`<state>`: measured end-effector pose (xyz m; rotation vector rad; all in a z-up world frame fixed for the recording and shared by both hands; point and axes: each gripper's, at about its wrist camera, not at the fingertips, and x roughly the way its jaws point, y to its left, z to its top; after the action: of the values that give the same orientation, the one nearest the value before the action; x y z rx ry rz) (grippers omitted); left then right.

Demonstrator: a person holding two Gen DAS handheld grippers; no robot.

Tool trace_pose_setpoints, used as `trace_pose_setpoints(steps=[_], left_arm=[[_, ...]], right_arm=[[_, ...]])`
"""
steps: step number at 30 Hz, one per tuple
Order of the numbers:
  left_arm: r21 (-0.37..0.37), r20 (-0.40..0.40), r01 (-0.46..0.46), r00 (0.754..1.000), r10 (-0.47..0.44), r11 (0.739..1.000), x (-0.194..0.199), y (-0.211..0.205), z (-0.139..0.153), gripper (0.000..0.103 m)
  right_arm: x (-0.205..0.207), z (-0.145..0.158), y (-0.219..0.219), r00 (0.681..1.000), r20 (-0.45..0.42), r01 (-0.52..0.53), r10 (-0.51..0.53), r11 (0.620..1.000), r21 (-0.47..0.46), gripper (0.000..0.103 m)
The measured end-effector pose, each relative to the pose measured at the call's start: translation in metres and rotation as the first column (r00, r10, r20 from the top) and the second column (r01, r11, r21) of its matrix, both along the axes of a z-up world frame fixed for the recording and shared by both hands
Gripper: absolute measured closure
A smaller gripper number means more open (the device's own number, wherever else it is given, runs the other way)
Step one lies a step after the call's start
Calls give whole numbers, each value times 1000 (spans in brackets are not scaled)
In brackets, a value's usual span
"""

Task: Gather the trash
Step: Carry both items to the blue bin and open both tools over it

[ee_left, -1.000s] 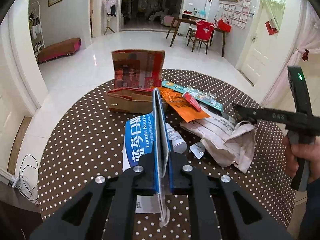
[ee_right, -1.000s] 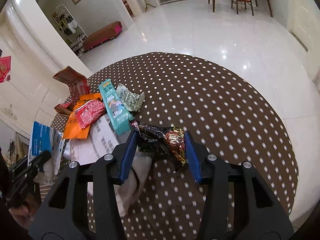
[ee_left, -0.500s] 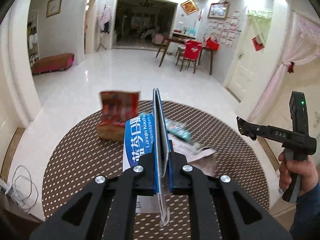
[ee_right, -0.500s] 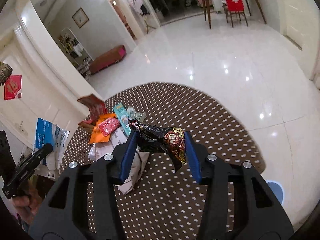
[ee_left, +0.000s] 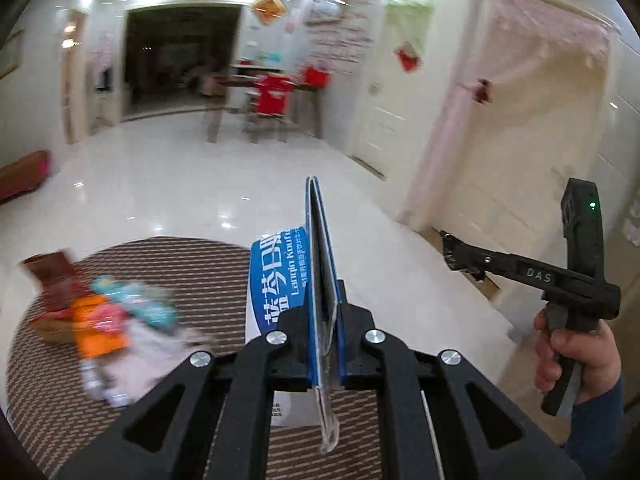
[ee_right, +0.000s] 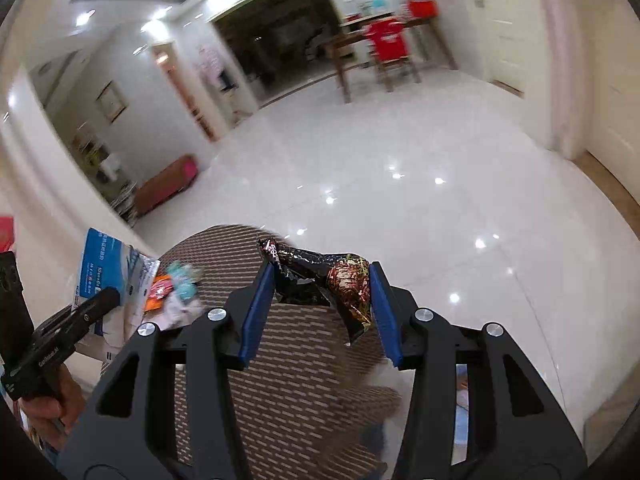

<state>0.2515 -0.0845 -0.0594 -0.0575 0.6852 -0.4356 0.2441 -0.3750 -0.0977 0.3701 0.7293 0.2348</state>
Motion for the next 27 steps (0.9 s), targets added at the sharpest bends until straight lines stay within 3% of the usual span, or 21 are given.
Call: trace_pose_setpoints(steps=[6, 13, 23, 25, 27], left_arm=[[-18, -73, 179, 981, -180, 984, 14, -88, -20, 95], [-12, -225, 343, 914, -336, 939, 27, -183, -75, 95], [55, -456, 445, 808, -374, 894, 49, -266, -166, 94], [62, -504, 460, 780, -370, 886, 54, -282, -182, 91], [67, -526, 456, 772, -357, 888, 57, -281, -195, 80]], right_arm=[[-35, -31, -88, 981, -64, 185, -183, 982, 25, 56], [-57, -96, -154, 928, -206, 333, -311, 940, 79, 56], [-55, -191, -196, 845, -414, 441, -339, 879, 179, 54], [-54, -202, -201, 833, -437, 454, -339, 870, 189, 48], [-52, -218, -206, 818, -469, 474, -333, 853, 220, 43]])
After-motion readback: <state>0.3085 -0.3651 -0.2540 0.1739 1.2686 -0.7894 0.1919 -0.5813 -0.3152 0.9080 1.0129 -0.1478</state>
